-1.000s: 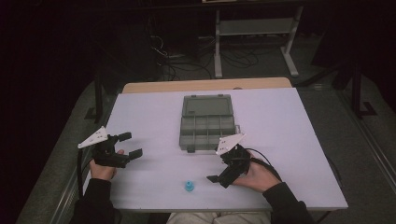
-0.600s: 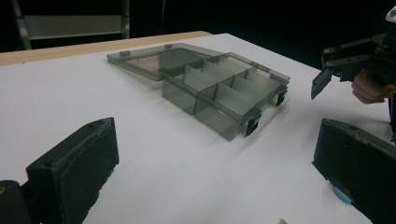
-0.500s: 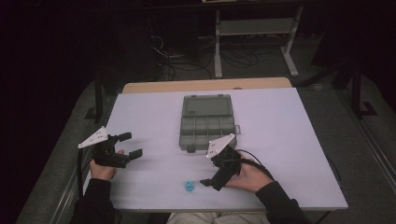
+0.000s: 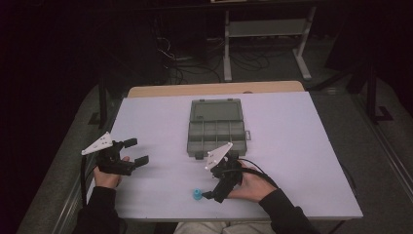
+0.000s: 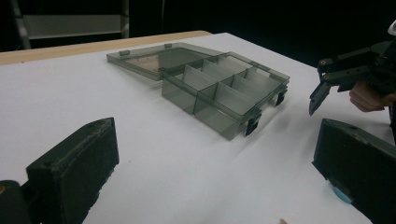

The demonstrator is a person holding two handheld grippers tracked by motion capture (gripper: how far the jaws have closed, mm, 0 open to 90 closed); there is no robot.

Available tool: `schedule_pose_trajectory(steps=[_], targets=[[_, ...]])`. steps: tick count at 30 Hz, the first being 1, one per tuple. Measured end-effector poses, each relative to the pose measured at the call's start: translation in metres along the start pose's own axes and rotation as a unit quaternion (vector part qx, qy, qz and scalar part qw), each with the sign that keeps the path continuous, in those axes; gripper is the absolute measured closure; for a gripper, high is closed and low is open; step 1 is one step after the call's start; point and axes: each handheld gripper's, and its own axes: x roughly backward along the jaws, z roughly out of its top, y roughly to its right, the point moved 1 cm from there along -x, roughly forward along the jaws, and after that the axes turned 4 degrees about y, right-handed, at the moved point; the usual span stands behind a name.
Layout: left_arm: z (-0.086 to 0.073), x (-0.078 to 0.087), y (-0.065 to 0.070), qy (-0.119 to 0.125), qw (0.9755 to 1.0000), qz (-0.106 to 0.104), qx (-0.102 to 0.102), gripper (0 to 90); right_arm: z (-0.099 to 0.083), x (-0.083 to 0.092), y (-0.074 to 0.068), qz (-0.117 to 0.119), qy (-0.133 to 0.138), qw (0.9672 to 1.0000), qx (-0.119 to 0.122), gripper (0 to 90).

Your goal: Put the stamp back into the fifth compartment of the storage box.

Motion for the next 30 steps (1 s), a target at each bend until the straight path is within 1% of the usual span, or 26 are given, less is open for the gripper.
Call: schedule_pose_trajectory(steps=[9, 14, 20, 22, 25, 28, 30], targets=[[0.0, 0.0, 0.0, 0.001, 1.0, 0.0, 0.001, 0.0, 0.005, -0.01, -0.002, 0.013, -0.009, 0.9999, 0.007, 0.0], [0.0, 0.0, 0.0, 0.0, 1.0, -0.001, 0.0, 0.0, 0.007, -0.019, -0.005, 0.022, -0.022, 0.9995, 0.01, 0.0], [0.0, 0.0, 0.0, 0.0, 1.0, -0.001, 0.0, 0.0, 0.008, -0.023, -0.006, 0.027, -0.028, 0.9992, 0.011, 0.0], [0.0, 0.0, 0.0, 0.001, 1.0, -0.001, 0.0, 0.0, 0.009, -0.025, -0.007, 0.033, -0.03, 0.9989, 0.011, 2.9], [0.0, 0.0, 0.0, 0.001, 1.0, -0.001, -0.001, 0.0, 0.009, -0.026, -0.007, 0.034, -0.031, 0.9988, 0.014, 3.9], [0.0, 0.0, 0.0, 0.001, 1.0, -0.001, 0.0, 0.0, 0.01, -0.028, -0.007, 0.039, -0.035, 0.9985, 0.016, 8.7], [0.0, 0.0, 0.0, 0.002, 1.0, 0.0, 0.001, 0.0, 0.01, -0.029, -0.008, 0.04, -0.039, 0.9982, 0.024, 13.6]])
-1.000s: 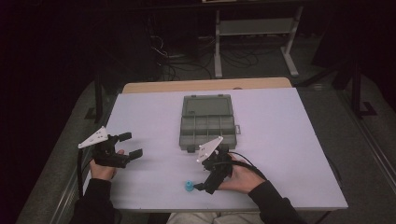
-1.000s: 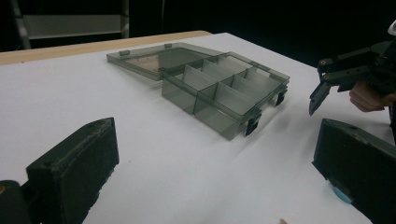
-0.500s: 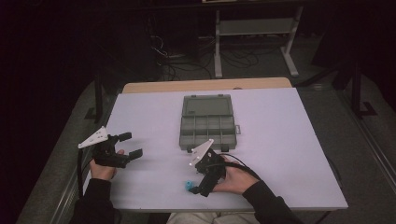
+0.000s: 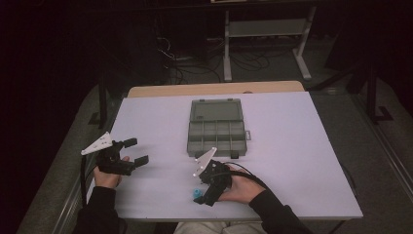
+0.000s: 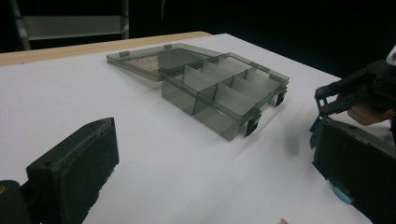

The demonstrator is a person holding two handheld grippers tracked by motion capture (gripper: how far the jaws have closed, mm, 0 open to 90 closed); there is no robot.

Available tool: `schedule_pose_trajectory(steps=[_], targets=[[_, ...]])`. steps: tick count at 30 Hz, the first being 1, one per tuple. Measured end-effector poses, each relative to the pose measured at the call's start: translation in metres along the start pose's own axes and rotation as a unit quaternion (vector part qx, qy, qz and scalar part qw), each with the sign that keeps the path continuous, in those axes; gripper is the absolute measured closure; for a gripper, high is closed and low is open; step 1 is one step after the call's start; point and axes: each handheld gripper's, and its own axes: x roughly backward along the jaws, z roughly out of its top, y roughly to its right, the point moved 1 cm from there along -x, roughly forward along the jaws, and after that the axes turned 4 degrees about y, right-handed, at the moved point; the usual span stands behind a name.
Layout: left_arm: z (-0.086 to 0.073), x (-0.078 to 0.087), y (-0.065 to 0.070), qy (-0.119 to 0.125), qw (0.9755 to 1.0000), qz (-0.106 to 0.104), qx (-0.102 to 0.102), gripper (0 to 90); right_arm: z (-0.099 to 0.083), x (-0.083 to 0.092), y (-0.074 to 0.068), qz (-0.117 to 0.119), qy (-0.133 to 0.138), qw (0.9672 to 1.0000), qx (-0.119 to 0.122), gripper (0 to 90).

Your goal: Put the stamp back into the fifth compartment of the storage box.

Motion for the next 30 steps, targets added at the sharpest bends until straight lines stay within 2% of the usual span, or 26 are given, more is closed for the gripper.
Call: schedule_pose_trajectory(steps=[1, 2, 6, 10, 13, 14, 19, 20, 22, 24, 25, 30], targets=[[0.0, 0.0, 0.0, 0.0, 1.0, 0.0, 0.0, 0.0, 0.0, 0.0, 0.0, 0.0, 0.0, 1.0, 0.0, 13.6], [0.0, 0.0, 0.0, 0.0, 1.0, 0.0, 0.0, 0.0, 0.0002, -0.0002, -0.0006, -0.01, -0.002, 0.9999, 0.003, 16.0], [-0.0001, -0.0001, 0.0, -0.001, 1.0, 0.001, 0.0, 0.0, 0.0003, 0.0001, -0.0002, -0.012, -0.001, 0.9999, 0.001, 20.9], [0.0, -0.0001, -0.0001, -0.001, 1.0, 0.001, 0.0, 0.0, 0.0008, 0.0003, -0.0012, -0.007, -0.001, 1.0, 0.007, 35.0], [0.0, 0.0, 0.0, -0.001, 1.0, 0.001, -0.001, 0.0, 0.0011, -0.0002, -0.0025, -0.004, -0.003, 0.9999, 0.01, 40.3], [0.0, -0.0001, 0.0, -0.001, 1.0, 0.0, 0.0, 0.0, 0.0015, -0.0004, -0.004, -0.001, -0.001, 0.9999, 0.017, 46.2], [0.0, -0.0001, 0.0001, 0.0, 1.0, 0.0, 0.0, 0.0, 0.0024, -0.0011, -0.0065, 0.01, -0.002, 0.9996, 0.025, 57.8], [0.0, -0.0001, 0.0001, 0.0, 1.0, 0.0, 0.0, 0.0, 0.0024, -0.0011, -0.0065, 0.01, -0.002, 0.9996, 0.025, 57.8], [0.0001, 0.0001, -0.0001, 0.001, 1.0, 0.0, 0.0, 0.0, 0.0026, -0.0016, -0.0069, 0.015, -0.006, 0.9995, 0.026, 65.4], [0.0001, 0.0001, -0.0002, 0.0, 1.0, 0.0, 0.0, 0.0, 0.0026, -0.0016, -0.0072, 0.015, -0.005, 0.9995, 0.027, 66.9], [0.0001, 0.0001, -0.0001, 0.0, 1.0, 0.0, 0.0, 0.0, 0.0028, -0.0008, -0.0075, 0.016, -0.003, 0.9995, 0.028, 70.4], [0.0002, 0.0002, -0.0002, 0.0, 1.0, 0.0, 0.0, 0.0, 0.0032, 0.0005, -0.0066, 0.018, -0.003, 0.9995, 0.026, 71.0]])
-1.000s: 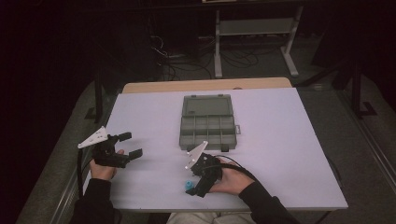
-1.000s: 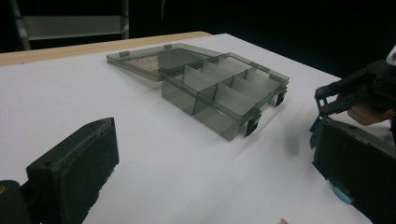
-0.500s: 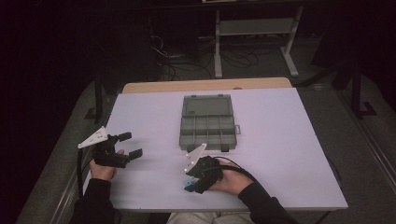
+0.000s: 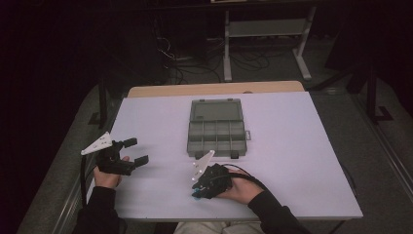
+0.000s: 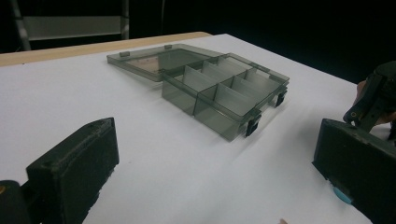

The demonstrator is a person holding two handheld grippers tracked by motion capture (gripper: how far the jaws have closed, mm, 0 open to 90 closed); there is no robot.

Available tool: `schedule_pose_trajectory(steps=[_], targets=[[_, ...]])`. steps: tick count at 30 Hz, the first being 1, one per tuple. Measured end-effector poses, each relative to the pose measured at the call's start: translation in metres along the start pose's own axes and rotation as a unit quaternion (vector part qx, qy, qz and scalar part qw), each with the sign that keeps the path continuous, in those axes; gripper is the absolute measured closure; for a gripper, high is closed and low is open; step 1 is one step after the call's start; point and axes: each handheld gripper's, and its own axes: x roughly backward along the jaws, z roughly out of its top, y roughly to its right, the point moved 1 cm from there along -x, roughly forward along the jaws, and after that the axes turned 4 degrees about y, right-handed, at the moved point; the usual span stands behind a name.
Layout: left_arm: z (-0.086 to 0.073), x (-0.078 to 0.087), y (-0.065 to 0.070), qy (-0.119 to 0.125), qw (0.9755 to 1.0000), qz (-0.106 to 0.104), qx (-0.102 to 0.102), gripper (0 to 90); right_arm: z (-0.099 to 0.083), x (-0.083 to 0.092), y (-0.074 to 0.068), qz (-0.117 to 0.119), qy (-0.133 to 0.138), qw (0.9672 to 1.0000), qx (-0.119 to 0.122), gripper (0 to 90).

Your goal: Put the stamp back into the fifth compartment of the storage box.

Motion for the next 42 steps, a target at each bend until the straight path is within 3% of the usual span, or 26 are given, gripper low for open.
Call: schedule_pose_trajectory(steps=[10, 42], targets=[[0.0, 0.0, 0.0, 0.0, 1.0, 0.0, 0.001, 0.0, 0.002, 0.013, 0.003, -0.001, 0.023, 0.9997, -0.012, 71.1], [0.0, 0.0, 0.0, 0.0, 1.0, -0.001, 0.001, 0.0, 0.022, 0.037, 0.016, -0.021, 0.036, 0.9991, -0.006, 71.1]])
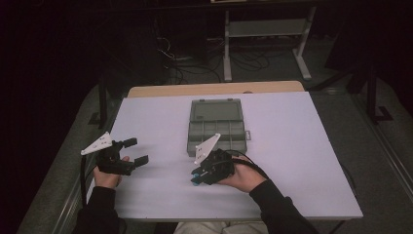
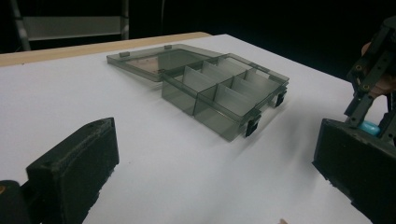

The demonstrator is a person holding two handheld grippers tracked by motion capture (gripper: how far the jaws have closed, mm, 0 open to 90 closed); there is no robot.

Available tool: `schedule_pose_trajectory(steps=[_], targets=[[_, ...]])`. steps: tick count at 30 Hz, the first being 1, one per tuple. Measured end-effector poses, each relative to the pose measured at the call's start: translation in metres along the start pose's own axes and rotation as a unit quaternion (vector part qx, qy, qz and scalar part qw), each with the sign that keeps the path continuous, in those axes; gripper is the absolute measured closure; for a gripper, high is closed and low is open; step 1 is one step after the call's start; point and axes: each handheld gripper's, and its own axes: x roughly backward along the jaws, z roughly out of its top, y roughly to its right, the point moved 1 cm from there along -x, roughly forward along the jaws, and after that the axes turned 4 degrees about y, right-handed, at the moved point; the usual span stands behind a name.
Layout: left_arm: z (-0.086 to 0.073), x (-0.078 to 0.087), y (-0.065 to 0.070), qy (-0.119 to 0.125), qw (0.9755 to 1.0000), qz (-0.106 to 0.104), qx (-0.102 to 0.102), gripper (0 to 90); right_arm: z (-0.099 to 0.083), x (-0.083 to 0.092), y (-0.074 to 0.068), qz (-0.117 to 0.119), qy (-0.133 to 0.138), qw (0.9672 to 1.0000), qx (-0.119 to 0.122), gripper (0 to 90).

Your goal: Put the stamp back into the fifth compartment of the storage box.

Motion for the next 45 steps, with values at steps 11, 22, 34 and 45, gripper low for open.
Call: schedule_pose_trajectory(steps=[11, 22, 34, 45], targets=[[0.0, 0.0, 0.0, 0.0, 1.0, 0.001, 0.0, 0.0, 0.006, 0.015, 0.01, -0.005, 0.015, 0.9999, -0.006, 71.1], [0.0, 0.0, 0.0, 0.002, 1.0, 0.001, 0.001, 0.0, 0.01, 0.024, 0.024, -0.016, 0.011, 0.9997, -0.015, 71.1], [0.0, 0.0, 0.0, 0.003, 1.0, 0.001, 0.002, 0.0, 0.013, 0.028, 0.037, -0.024, 0.009, 0.9994, -0.022, 71.1], [0.0, 0.0, 0.0, 0.002, 1.0, 0.0, 0.001, 0.0, 0.013, 0.03, 0.049, -0.033, 0.007, 0.9989, -0.031, 71.1]])
